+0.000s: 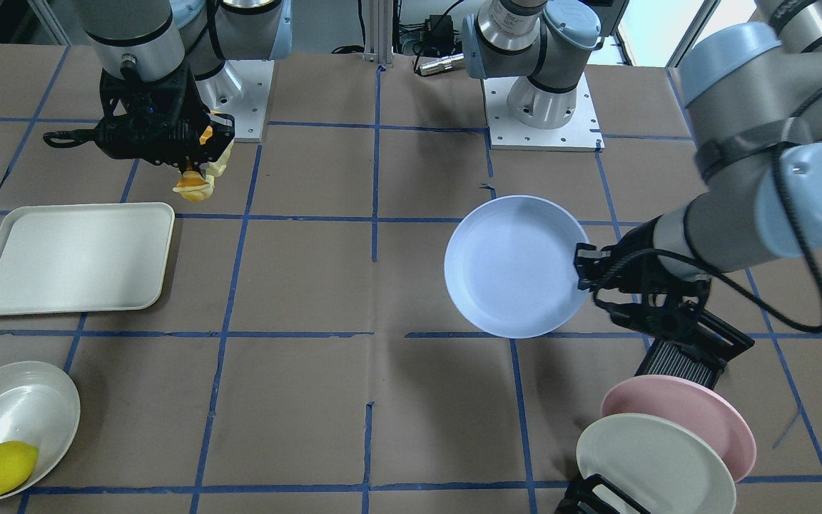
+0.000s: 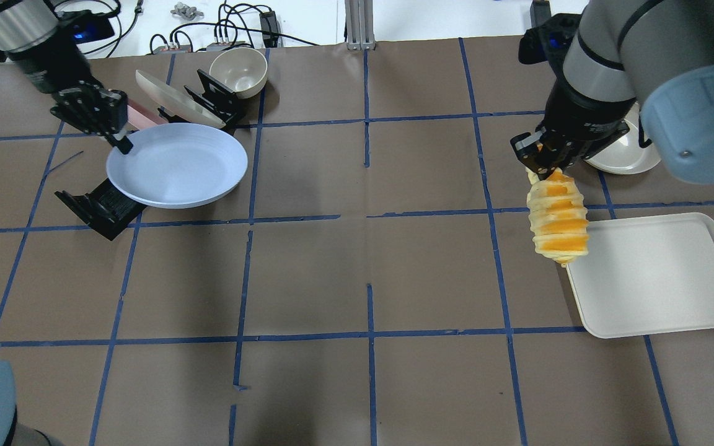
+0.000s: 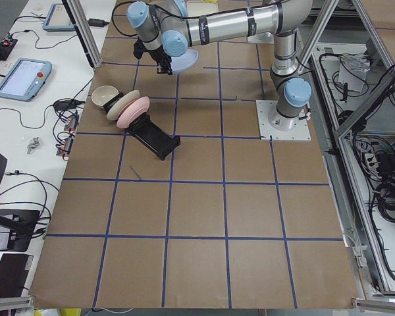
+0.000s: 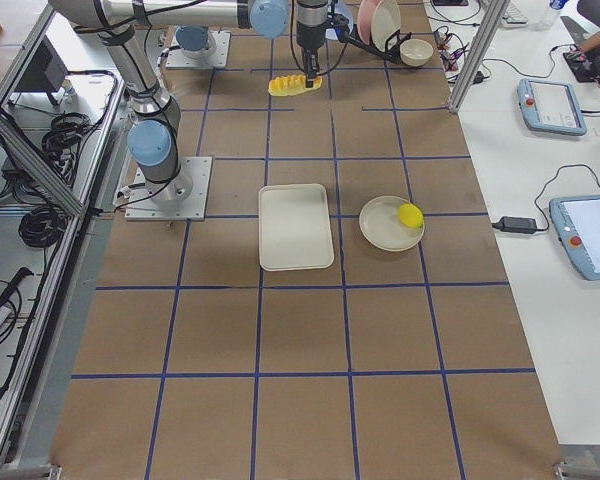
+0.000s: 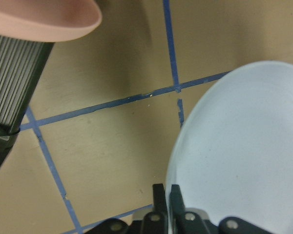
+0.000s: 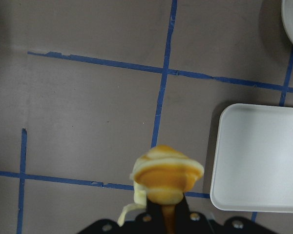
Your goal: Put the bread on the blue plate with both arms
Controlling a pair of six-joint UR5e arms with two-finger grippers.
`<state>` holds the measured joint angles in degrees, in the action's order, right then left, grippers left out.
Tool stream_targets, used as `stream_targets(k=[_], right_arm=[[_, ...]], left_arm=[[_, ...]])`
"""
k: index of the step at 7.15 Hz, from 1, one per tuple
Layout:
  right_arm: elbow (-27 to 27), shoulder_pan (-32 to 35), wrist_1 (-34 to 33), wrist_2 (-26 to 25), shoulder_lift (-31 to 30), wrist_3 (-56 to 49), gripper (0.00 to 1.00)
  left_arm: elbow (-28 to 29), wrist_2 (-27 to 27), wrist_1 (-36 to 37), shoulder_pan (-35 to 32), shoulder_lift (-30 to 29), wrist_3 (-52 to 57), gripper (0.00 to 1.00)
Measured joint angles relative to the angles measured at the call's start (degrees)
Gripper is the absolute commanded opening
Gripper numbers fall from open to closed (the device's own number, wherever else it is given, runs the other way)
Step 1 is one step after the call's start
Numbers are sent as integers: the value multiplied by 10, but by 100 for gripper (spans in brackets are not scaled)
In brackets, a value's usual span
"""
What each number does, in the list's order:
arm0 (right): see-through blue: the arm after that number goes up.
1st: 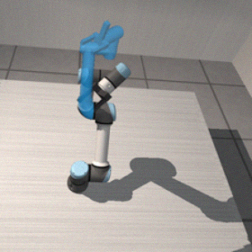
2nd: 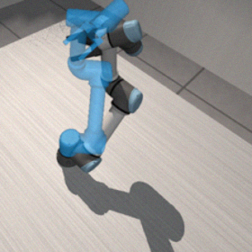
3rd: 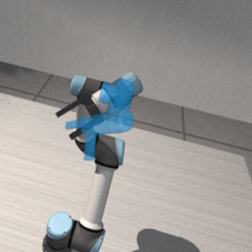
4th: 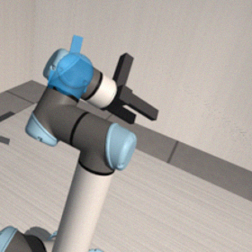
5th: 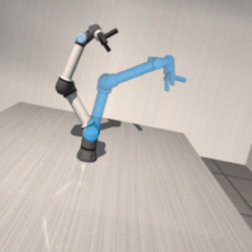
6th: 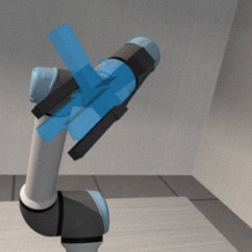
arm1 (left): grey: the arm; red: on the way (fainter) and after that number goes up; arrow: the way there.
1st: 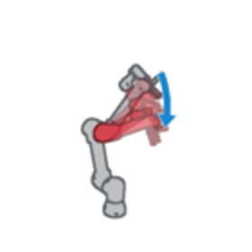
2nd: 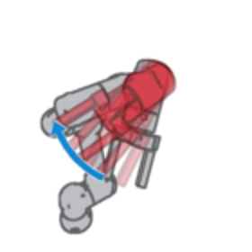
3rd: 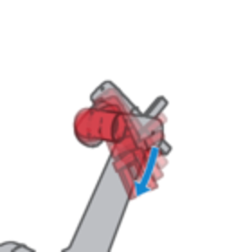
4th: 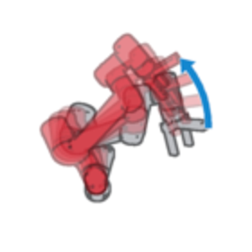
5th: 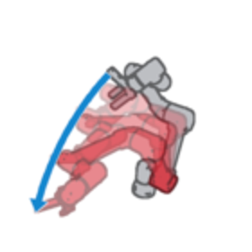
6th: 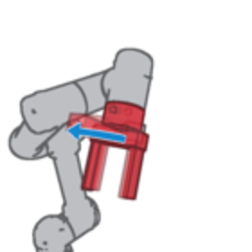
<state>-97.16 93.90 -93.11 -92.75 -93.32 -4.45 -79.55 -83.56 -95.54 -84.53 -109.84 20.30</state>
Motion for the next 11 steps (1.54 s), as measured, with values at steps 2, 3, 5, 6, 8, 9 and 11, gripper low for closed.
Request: stream_targets(k=[2,3,5,6,8,9,11], right_arm=[[-6,3,3,14,2,11,5],[-15,3,2,15,4,12,5],[-33,4,-13,20,16,15,5],[-42,8,-31,22,32,17,5],[-69,34,-115,24,70,39,5],[-81,46,-166,26,94,55,5],[-82,75,-247,33,146,87,5]], left_arm=[[-30,6,105,-76,-33,-35,12],[-44,7,160,-101,-55,-42,12],[-60,12,245,-138,-92,-73,22],[-65,20,273,-145,-106,-82,42],[-69,29,328,-146,-124,-86,100],[-69,27,342,-139,-121,-85,100],[-64,9,296,-103,-77,-84,100]])
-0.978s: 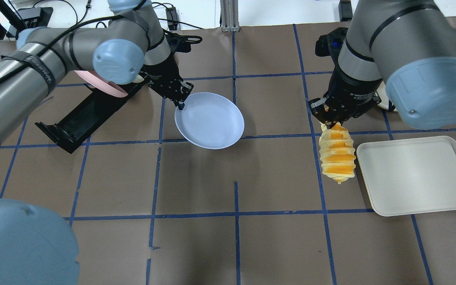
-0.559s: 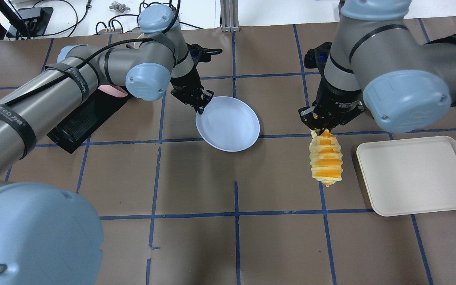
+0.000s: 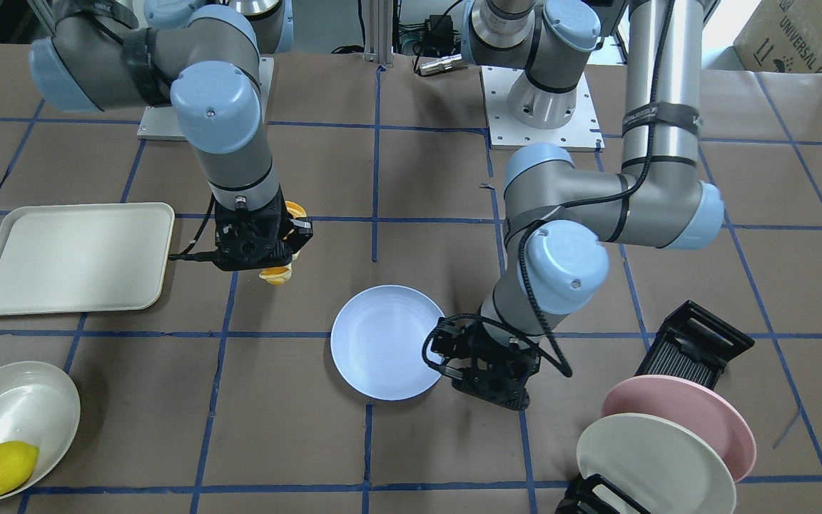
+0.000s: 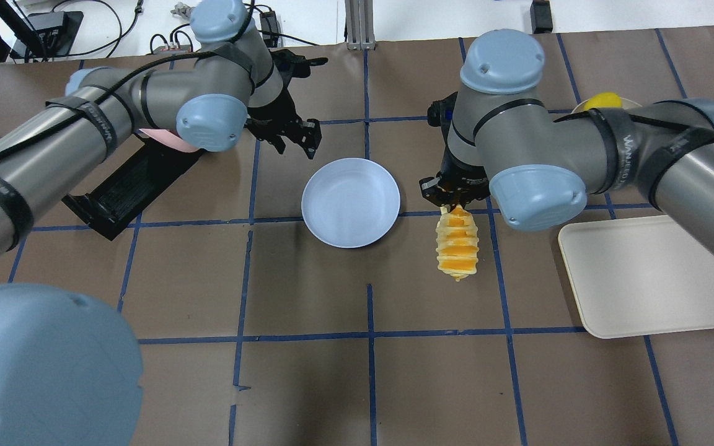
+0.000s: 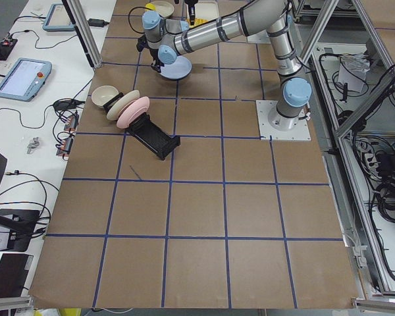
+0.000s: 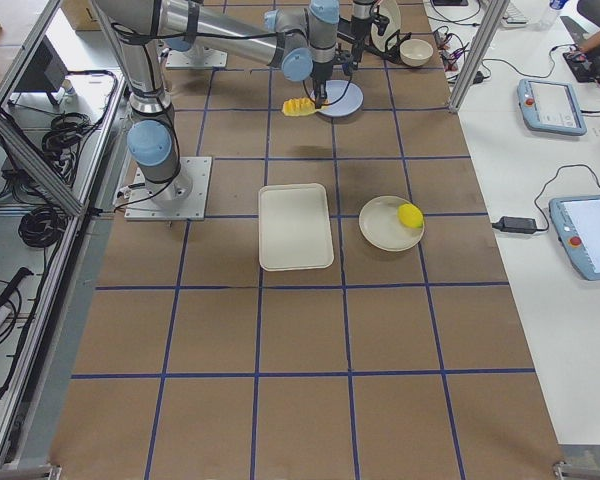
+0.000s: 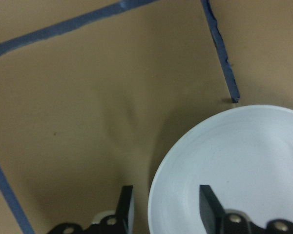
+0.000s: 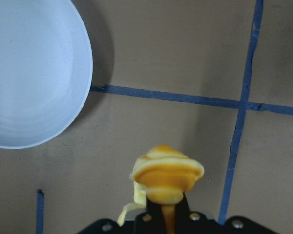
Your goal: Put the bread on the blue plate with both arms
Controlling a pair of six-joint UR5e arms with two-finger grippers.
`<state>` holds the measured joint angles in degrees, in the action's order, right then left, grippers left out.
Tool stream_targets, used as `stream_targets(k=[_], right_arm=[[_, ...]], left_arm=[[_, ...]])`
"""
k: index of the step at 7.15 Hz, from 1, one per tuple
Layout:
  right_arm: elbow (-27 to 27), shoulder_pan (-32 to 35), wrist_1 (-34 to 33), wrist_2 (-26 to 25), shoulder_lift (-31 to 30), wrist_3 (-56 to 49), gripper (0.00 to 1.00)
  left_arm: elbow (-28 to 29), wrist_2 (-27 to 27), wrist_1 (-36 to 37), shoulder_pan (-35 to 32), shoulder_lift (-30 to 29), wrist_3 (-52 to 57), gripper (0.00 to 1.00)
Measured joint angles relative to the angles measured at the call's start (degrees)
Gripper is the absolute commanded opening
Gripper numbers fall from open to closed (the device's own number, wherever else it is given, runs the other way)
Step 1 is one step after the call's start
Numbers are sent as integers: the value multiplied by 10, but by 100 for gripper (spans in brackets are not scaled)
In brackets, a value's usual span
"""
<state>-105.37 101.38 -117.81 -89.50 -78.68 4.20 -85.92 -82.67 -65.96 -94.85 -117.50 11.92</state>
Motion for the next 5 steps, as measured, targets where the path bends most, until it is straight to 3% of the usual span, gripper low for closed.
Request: stream_targets(k=[3,5], right_arm=[[83,65,-59,11,109,65,5],[135,106,-60,8,162,84,5]], left_arm=[[9,-45,-158,51,115,0,100],[3,-70,-201,55,177,-4,100]])
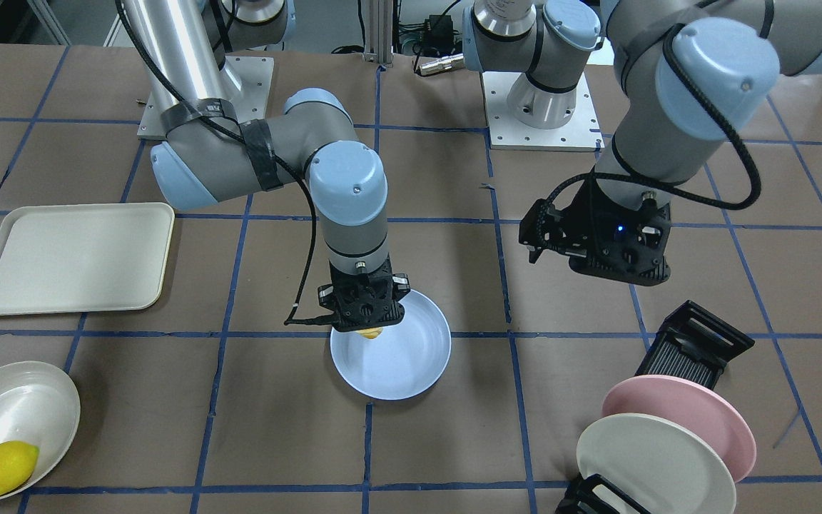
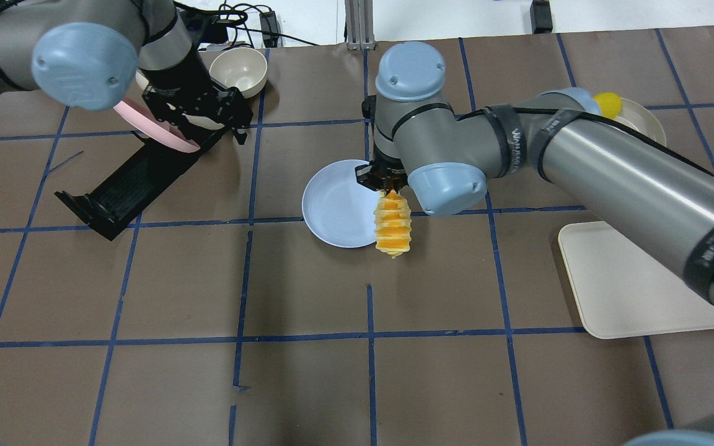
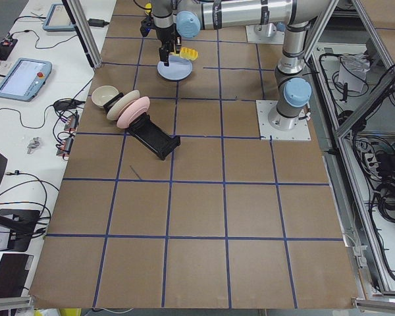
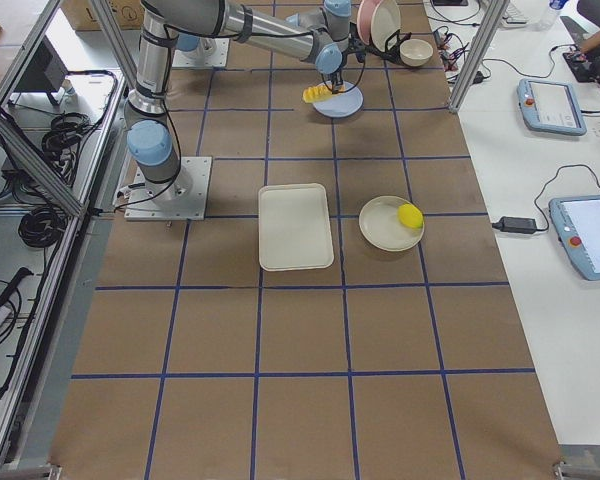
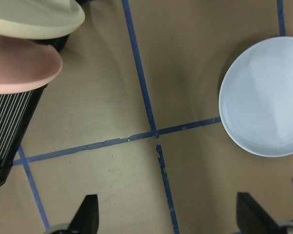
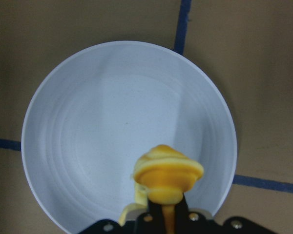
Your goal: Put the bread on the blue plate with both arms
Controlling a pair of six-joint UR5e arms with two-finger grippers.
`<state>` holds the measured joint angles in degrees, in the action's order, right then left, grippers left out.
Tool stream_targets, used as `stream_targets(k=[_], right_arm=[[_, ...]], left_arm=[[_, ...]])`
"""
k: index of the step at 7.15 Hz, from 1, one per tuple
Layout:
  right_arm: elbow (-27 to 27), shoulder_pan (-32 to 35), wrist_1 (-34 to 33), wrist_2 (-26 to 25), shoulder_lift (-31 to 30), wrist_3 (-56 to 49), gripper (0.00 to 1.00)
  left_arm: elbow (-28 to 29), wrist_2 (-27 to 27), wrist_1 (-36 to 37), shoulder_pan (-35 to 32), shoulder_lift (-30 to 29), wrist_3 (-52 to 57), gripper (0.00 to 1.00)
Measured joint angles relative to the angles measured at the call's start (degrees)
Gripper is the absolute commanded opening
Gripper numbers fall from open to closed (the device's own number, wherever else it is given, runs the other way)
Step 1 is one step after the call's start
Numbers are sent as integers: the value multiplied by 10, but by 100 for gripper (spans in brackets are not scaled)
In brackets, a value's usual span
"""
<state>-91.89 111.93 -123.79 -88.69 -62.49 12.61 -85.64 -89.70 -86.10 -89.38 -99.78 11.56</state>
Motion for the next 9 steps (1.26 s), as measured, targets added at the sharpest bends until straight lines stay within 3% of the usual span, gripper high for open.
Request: stream_targets(k=[2,5,6,7,9], right_arm=[[13,8,-2,3,23,-2,5],[42,11,-1,5,44,-4,5],[48,11,0,5,50,-3,33],[51,12,1,6,53,-3,97],[52,12,1,6,54,-3,100]], left_arm=[[-5,1,-29,3,35,-12,100],[7,-4,-58,5,32,-60,100],[11,-5,-69,6,33,-64,100],[16,-5,-78,6,35,-65,100],[21,-5,-90,6,34,-66,100]])
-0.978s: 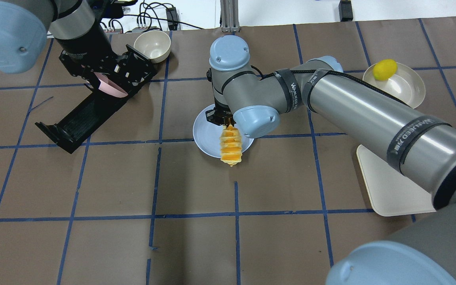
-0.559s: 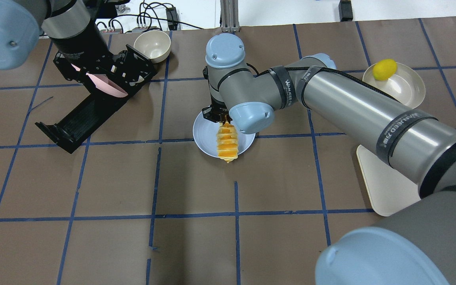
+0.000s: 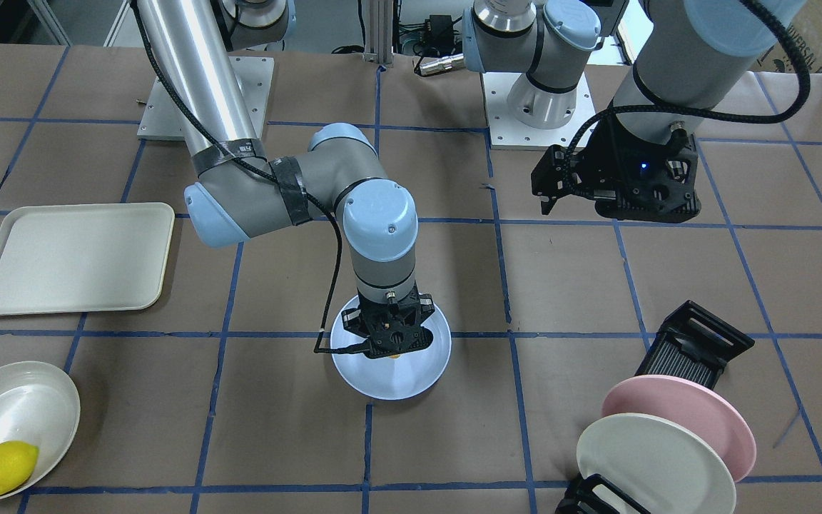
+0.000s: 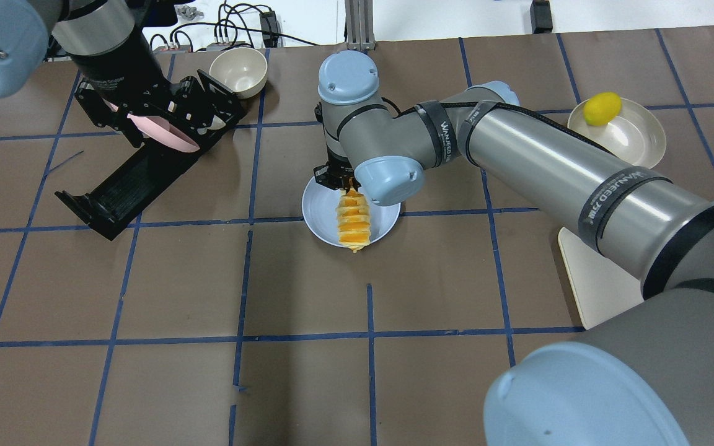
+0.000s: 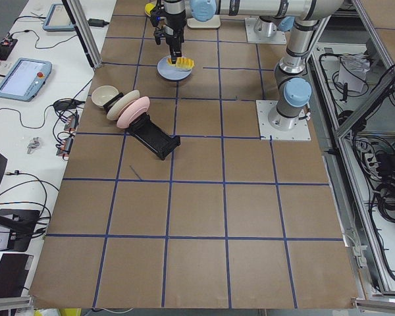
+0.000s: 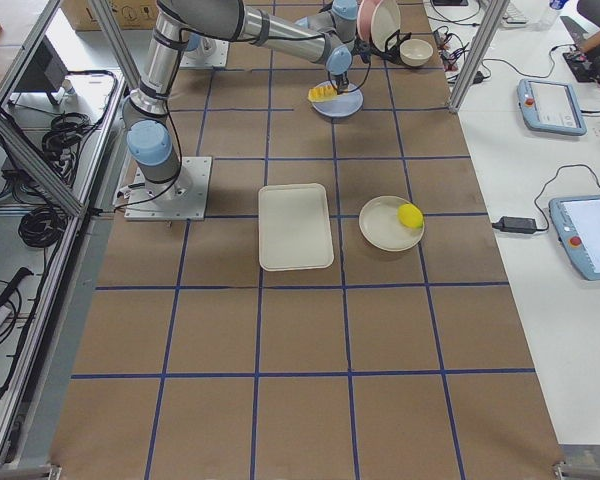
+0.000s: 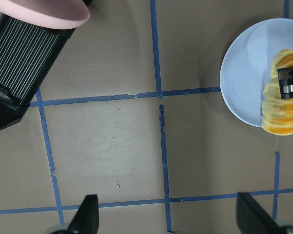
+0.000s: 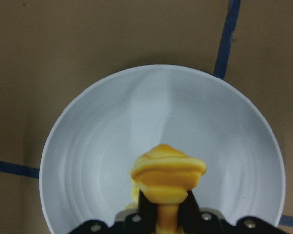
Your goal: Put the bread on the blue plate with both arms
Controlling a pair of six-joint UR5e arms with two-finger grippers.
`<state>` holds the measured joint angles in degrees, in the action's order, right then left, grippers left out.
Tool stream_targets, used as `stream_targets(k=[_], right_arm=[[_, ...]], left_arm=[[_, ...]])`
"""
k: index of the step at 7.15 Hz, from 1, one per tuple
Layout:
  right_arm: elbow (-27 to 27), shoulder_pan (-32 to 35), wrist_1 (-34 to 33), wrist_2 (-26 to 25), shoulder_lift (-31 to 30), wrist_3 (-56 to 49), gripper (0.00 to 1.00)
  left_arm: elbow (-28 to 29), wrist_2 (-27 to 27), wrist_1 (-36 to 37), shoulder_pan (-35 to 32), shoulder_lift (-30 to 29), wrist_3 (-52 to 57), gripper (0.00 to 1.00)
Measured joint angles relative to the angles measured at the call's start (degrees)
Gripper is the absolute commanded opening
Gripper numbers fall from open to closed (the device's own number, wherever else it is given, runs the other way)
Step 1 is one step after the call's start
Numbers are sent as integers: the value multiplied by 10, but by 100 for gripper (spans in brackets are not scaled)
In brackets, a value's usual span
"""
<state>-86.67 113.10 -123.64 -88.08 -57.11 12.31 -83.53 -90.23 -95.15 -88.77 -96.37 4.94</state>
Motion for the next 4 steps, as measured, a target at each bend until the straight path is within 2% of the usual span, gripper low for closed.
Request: stream_targets(k=[2,4], right_arm=[[1,-1,0,1,-1,0,100],[12,-3,1,1,-2,0,100]], left_arm=[[1,-4,-5,0,7,-2,100],[5,-36,-15,0,21,-4,100]])
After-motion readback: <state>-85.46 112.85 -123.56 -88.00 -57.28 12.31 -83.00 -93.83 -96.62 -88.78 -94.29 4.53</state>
